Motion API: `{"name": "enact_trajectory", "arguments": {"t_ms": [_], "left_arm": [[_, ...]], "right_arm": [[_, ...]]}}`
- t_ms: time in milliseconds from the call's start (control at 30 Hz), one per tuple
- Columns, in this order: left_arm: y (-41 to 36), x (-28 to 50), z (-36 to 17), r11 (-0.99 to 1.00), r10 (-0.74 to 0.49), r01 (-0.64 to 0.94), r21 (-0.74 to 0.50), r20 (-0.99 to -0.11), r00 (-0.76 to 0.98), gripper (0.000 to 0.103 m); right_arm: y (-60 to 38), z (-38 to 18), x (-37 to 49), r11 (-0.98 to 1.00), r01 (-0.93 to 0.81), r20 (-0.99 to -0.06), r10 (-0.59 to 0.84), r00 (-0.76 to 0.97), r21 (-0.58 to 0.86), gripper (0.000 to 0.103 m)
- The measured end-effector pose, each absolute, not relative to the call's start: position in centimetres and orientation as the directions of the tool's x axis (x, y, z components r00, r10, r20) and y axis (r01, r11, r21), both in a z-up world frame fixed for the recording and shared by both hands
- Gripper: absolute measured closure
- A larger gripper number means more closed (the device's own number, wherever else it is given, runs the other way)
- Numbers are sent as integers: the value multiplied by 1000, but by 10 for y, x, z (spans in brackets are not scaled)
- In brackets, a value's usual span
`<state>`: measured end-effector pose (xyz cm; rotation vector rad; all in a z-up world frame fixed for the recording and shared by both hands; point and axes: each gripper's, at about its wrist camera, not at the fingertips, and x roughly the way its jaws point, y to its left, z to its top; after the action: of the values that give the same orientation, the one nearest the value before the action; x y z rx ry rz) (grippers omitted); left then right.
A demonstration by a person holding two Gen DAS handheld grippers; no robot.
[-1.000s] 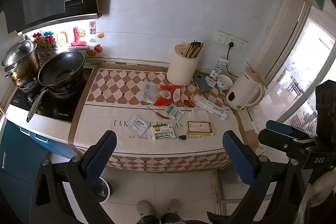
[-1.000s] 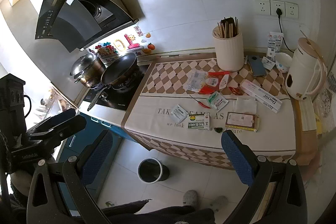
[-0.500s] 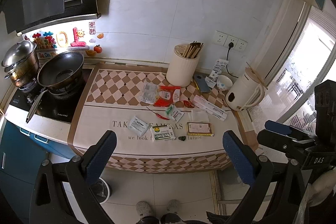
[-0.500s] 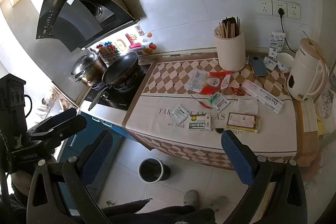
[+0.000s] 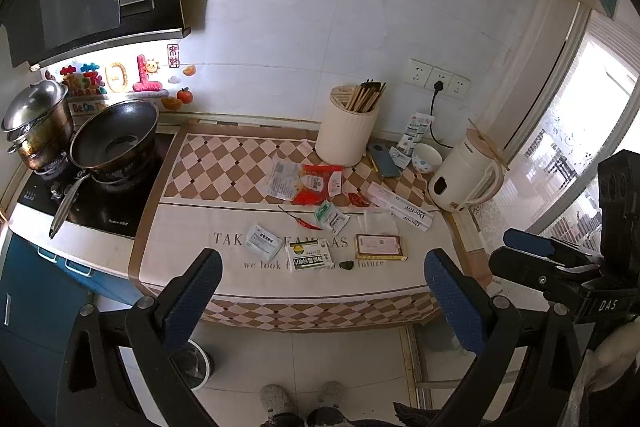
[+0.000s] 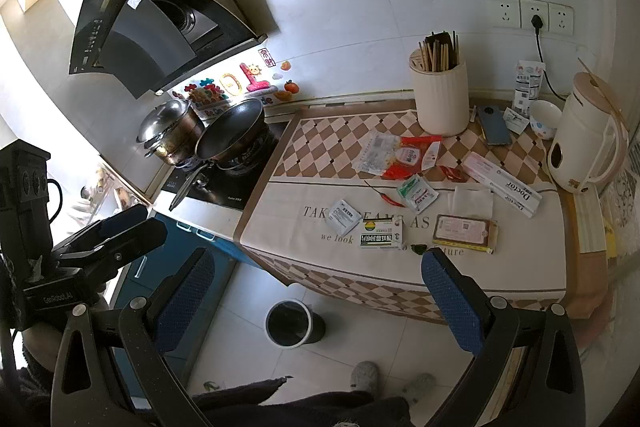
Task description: Collect trash
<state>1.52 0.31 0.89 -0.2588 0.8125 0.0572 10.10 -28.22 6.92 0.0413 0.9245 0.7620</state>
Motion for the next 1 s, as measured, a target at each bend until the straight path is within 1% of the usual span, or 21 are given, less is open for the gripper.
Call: {"name": "enact_trajectory", "arguments": {"t_ms": [1000], "left_arm": [[-11, 25, 7, 963, -69, -144, -228, -724, 686, 0]], "right_arm": [[-279, 71, 104, 742, -574, -706, 609, 361, 347, 0]]}}
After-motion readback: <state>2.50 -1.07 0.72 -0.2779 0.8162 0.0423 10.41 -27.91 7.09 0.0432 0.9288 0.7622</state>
